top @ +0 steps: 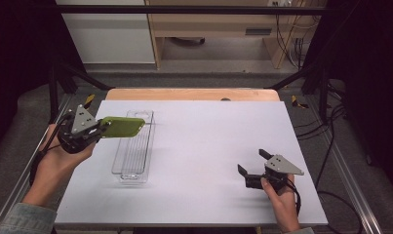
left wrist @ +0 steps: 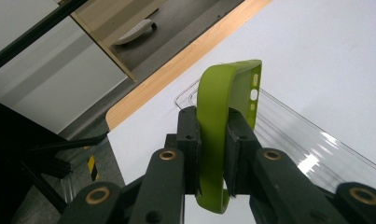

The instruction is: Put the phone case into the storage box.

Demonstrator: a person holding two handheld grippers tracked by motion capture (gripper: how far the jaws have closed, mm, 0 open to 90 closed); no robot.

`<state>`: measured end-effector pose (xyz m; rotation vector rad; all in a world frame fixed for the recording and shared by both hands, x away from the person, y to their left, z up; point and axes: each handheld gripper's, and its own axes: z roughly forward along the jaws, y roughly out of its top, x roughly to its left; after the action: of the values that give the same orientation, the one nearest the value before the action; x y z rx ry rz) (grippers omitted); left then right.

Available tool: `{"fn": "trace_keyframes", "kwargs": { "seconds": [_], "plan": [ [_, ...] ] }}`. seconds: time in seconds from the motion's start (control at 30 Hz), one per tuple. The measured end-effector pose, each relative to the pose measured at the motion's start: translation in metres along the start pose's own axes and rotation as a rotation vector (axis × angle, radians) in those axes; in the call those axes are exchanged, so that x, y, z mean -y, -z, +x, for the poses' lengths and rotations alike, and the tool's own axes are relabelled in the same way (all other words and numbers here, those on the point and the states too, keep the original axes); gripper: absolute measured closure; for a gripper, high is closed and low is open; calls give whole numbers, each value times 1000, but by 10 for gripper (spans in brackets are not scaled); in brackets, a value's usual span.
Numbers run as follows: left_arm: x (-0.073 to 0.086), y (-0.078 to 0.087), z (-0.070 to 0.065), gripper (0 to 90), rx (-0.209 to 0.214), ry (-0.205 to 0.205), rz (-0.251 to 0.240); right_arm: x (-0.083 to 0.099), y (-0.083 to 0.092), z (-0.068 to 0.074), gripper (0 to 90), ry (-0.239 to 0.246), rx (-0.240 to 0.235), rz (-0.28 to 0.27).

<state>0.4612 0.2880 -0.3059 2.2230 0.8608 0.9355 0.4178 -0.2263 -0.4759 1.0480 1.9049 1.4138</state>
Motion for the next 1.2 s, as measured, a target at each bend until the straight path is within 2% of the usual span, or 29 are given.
{"fn": "trace_keyframes", "kwargs": {
  "seconds": [0.47,0.57,0.73,0.9,1.2],
  "plan": [
    [1,-11,5,783,10,-25,34,0,0,-1,44,-5,-2,-2],
    [-2,-16,4,783,10,-40,40,0,0,0,43,-1,-4,0],
    [-7,-28,6,783,3,-91,73,0,0,-1,44,3,-1,1],
    [-11,-40,8,783,10,-98,86,1,2,-4,44,-4,5,-4],
    [-15,-45,12,783,4,-122,94,2,0,-3,43,1,0,4]
  ]
}}
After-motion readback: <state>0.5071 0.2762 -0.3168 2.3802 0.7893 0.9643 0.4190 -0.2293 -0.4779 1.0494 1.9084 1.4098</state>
